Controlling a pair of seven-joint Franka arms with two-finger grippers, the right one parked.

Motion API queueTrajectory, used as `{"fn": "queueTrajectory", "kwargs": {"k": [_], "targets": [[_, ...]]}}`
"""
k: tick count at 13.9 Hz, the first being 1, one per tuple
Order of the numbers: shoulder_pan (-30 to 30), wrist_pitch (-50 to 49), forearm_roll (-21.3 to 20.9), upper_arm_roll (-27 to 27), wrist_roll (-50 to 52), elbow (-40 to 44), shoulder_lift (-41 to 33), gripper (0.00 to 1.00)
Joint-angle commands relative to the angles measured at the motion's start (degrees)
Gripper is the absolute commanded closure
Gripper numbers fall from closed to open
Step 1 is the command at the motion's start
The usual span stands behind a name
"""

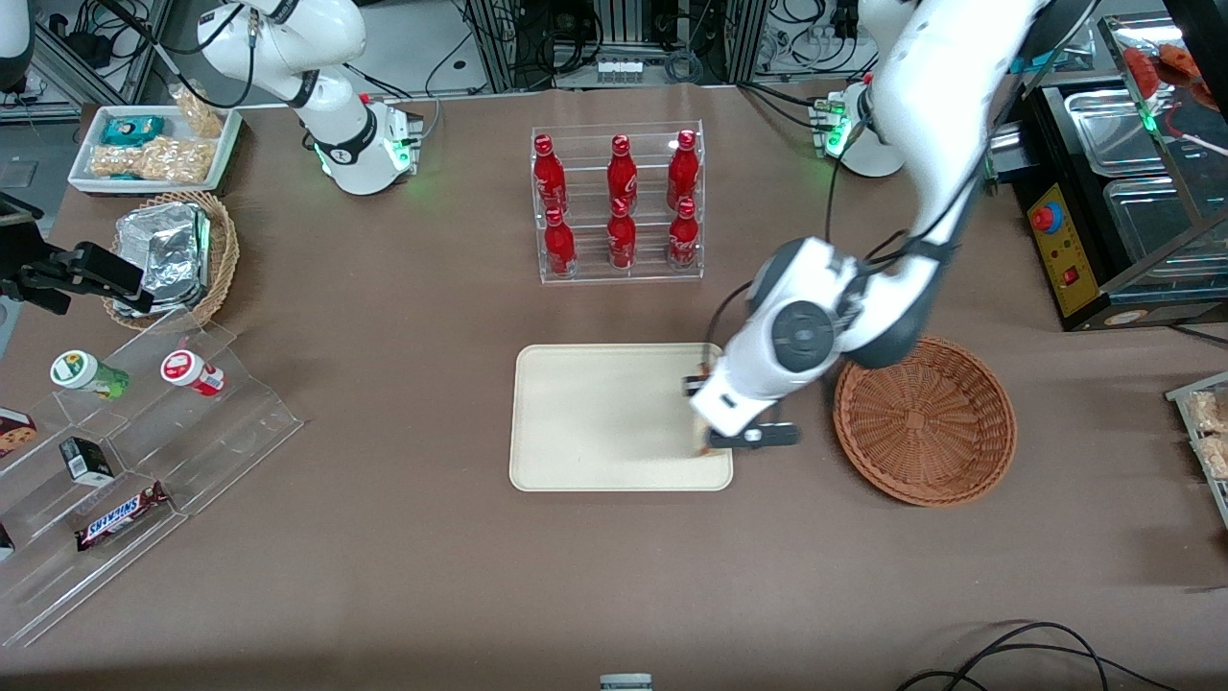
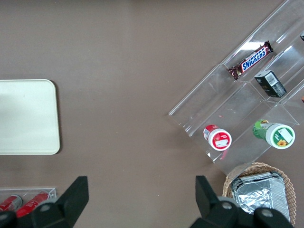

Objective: Place sandwich from basket to tray
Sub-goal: 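Lift the sandwich and carry it over the cream tray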

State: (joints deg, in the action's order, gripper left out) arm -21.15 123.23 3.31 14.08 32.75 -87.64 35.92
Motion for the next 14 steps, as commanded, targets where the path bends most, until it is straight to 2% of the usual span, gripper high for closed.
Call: {"fn": "queueTrajectory", "kwargs": {"k": [1,6,7,8,9,10,12,14], "targets": [[-3.89,6.82,0.82,-0.11,3.01,4.67,6.08,0.91],[-7.59,9.48,0.73,-0.02,9.08,8.63,10.75,0.9],[-7.59,9.48,0.82,-0.02,9.26,8.63,11.28,0.83],[-7.68,9.66,0.82,-0.02,9.96,8.54,11.54,0.63],[-7.68,10.01,1.0,-0.02,11.71,8.45,11.63,0.05],[-7.77,10.62,1.08,-0.02,13.73,8.28,11.46,0.0],[-8.73,10.37,0.04,-0.19,13.66,8.01,9.71,0.0],[-8.39,4.77,0.03,-0.28,13.92,6.26,3.75,0.0]]}}
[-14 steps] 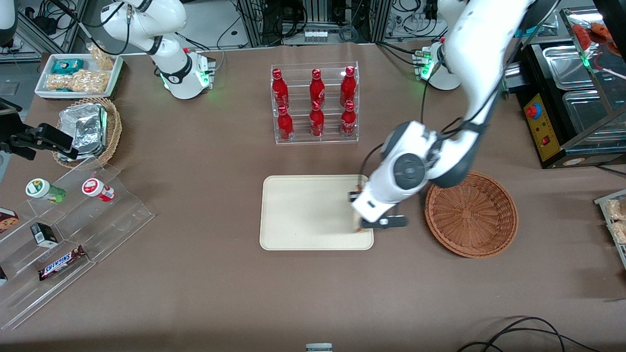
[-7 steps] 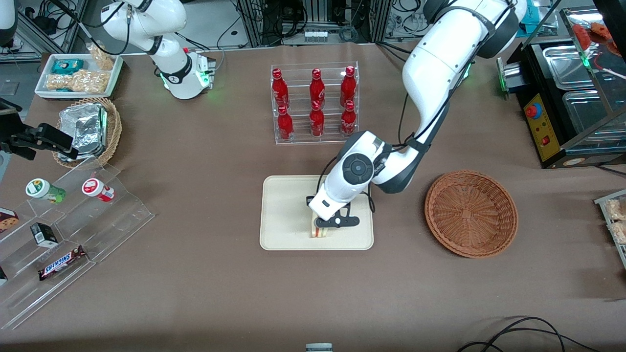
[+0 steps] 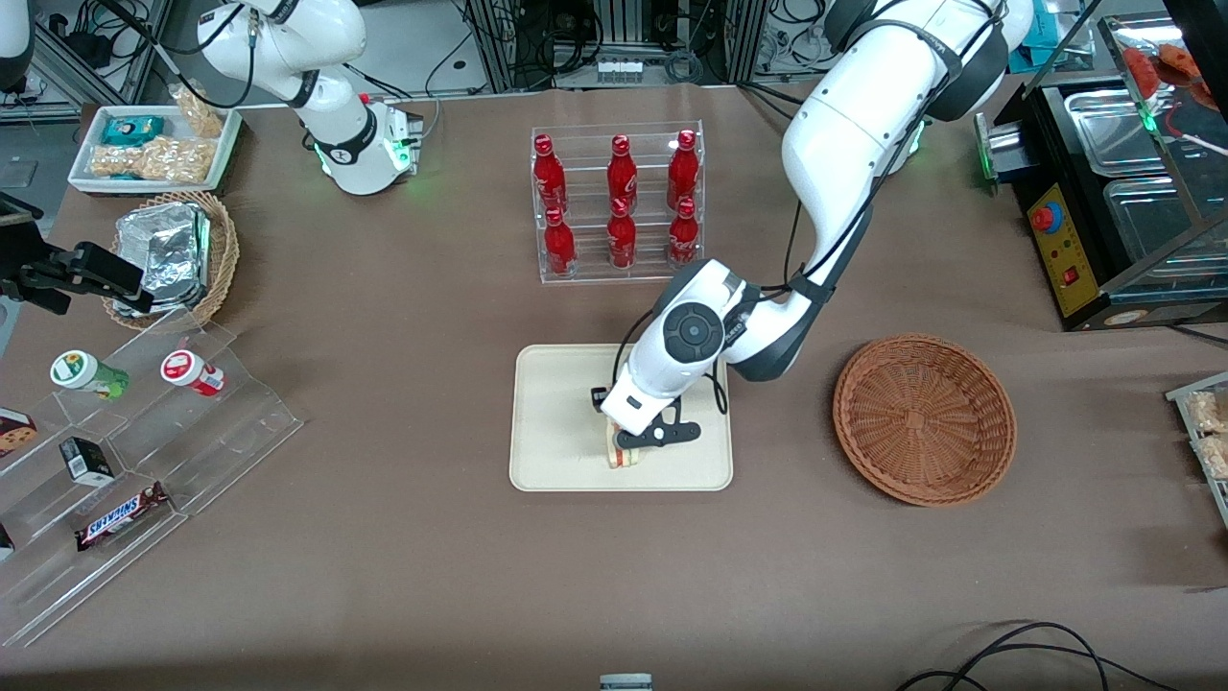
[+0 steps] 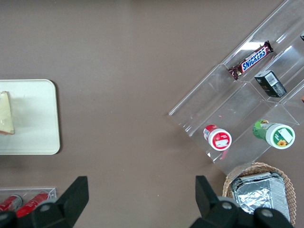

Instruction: Place sandwich from basket to tray

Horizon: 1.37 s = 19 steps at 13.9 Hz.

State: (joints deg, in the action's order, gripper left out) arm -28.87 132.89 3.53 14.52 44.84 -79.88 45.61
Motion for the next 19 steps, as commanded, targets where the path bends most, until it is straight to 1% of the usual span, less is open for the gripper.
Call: {"fn": "queueTrajectory", "kwargs": {"k": [1,3,4,5,6,7,8,9,10,11,12,15,17,19], "targets": [[-0.58,-8.58,-0.19,-0.81,1.83,-1.68,-8.93,0.0],[-0.31,-16.3,-0.36,-1.59,1.66,-2.21,-15.17,0.0],[-0.31,-20.87,-1.58,-3.34,1.48,-2.03,-17.81,0.0],[-0.83,-24.4,-5.68,-4.83,1.56,-1.86,-19.75,0.0],[-0.67,-26.96,-9.73,-4.94,1.48,-1.94,-21.34,0.0],[-0.23,-30.12,-12.73,-5.02,0.78,-2.12,-22.49,0.0],[0.99,-32.5,-13.02,-5.03,-1.14,-2.38,-22.93,0.0],[3.62,-34.09,-11.54,-4.94,-1.42,-2.56,-23.2,0.0],[6.43,-36.45,-8.74,-4.94,-1.77,-3.17,-24.68,0.0],[8.72,-38.48,-7.15,-4.94,-1.95,-4.05,-26.09,0.0],[11.7,-39.89,-7.05,-4.94,-2.73,-5.36,-28.02,0.0],[17.86,-40.61,-6.96,-4.94,-12.12,-12.9,-34.95,0.0],[21.12,-40.61,-6.87,-4.94,-16.69,-18.01,-40.32,0.0],[23.67,-41.74,-6.87,-5.02,-22.4,-21.09,-44.8,0.0]]}}
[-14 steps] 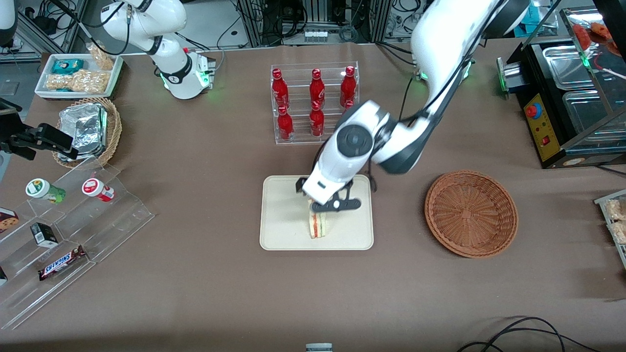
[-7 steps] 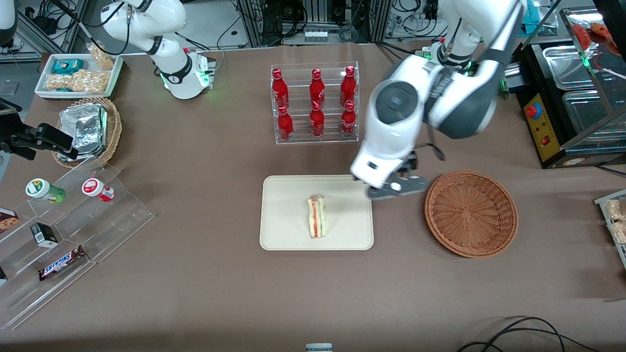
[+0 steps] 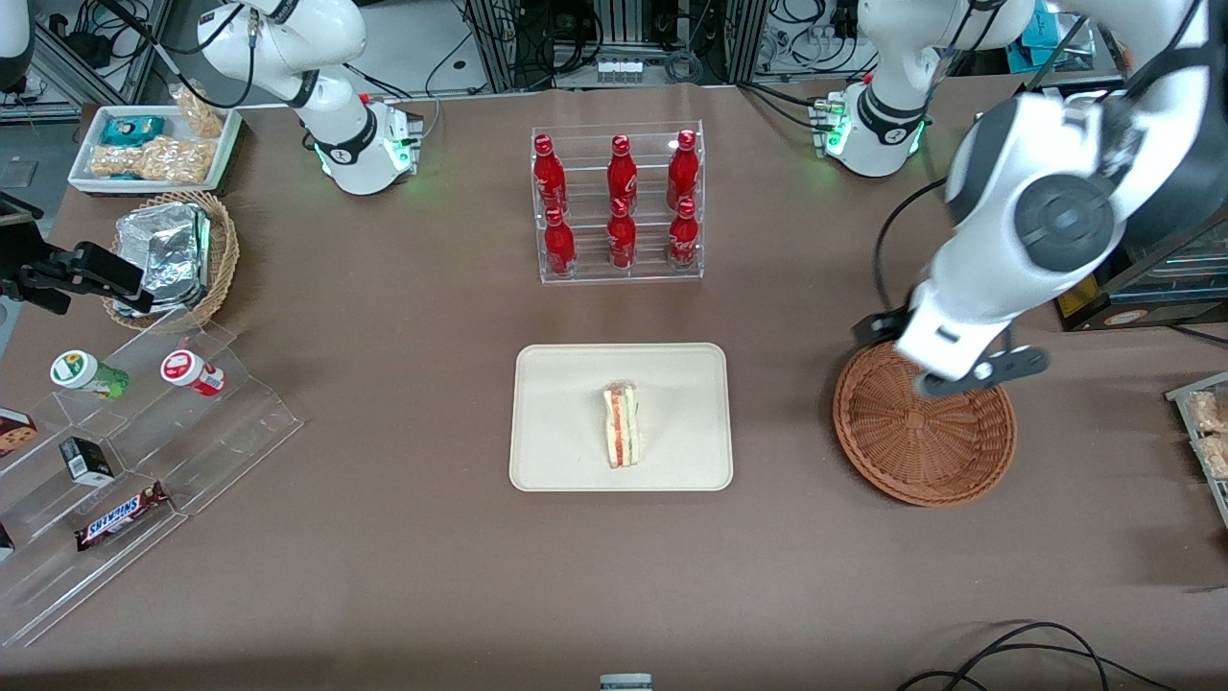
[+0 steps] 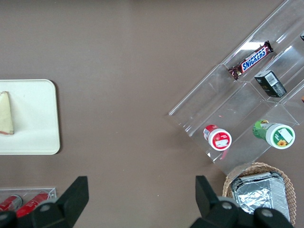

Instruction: Place sandwich from basket to tray

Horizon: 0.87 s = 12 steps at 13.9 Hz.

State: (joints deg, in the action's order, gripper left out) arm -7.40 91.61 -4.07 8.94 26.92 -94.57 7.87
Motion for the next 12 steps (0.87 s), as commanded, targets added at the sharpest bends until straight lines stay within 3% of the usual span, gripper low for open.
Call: {"fn": "queueTrajectory", "kwargs": {"k": [1,3,5,7,12], "targets": [[3.17,-2.12,0.73,0.55,-6.59,-6.42,-7.87,0.0],[3.79,-3.01,1.52,-3.2,-10.98,-6.33,-10.23,0.0],[3.79,-3.72,5.38,-6.56,-19.05,-5.81,-11.73,0.0],[5.8,-3.81,5.3,-6.57,-23.74,-3.97,-11.66,0.0],[8.44,-3.1,4.95,-5.0,-24.19,2.97,-7.36,0.0]]}}
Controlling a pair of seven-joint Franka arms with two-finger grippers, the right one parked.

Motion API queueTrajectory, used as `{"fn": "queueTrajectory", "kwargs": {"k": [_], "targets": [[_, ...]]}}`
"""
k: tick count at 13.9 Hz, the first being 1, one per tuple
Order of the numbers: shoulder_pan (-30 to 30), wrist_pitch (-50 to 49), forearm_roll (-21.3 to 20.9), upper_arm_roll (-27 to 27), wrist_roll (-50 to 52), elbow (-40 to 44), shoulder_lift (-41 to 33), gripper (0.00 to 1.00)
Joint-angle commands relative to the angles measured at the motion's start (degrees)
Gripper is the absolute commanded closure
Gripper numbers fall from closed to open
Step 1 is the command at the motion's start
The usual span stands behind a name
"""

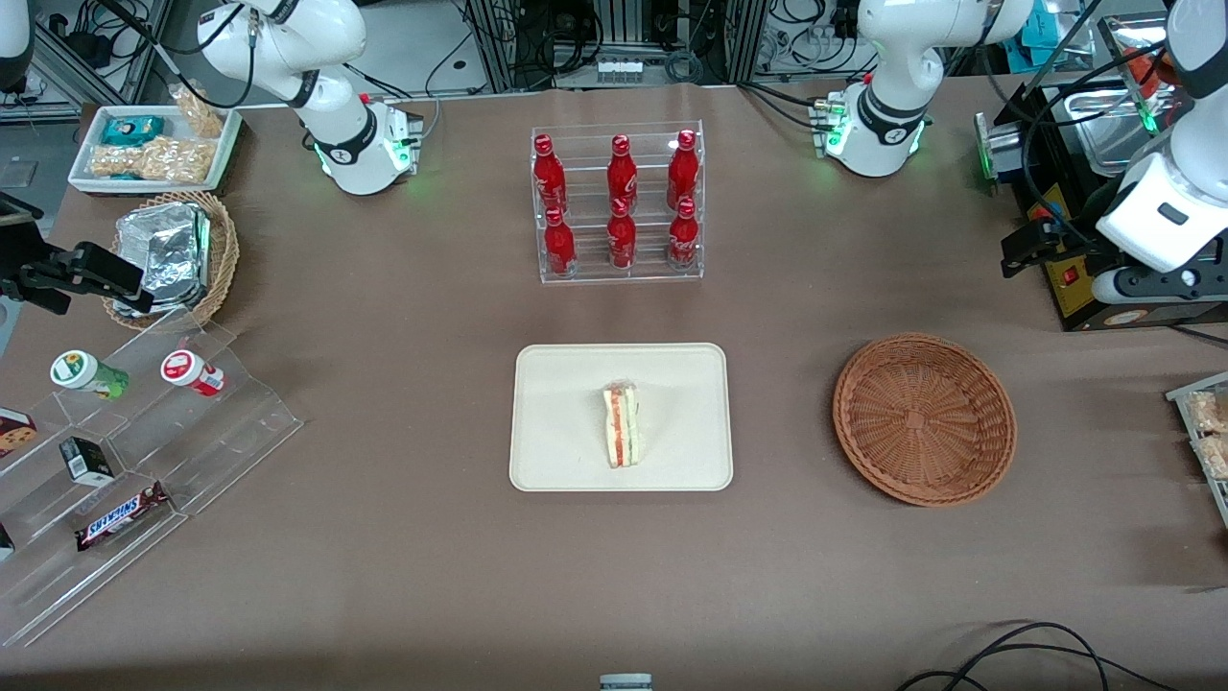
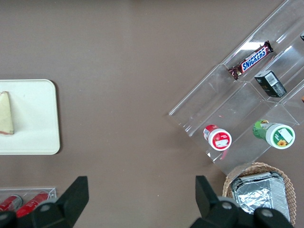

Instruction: Place sandwich from basket to tray

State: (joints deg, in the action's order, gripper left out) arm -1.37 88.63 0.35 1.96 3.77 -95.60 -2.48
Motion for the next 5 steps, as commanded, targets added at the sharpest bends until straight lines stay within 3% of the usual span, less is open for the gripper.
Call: {"fn": "queueTrajectory", "kwargs": {"k": [1,5], "targets": [[3.56,-0.21,0.36,3.04,-0.96,5.06,3.53,0.0],[3.66,-0.21,-2.37,3.84,-1.04,4.81,2.48,0.0]]}}
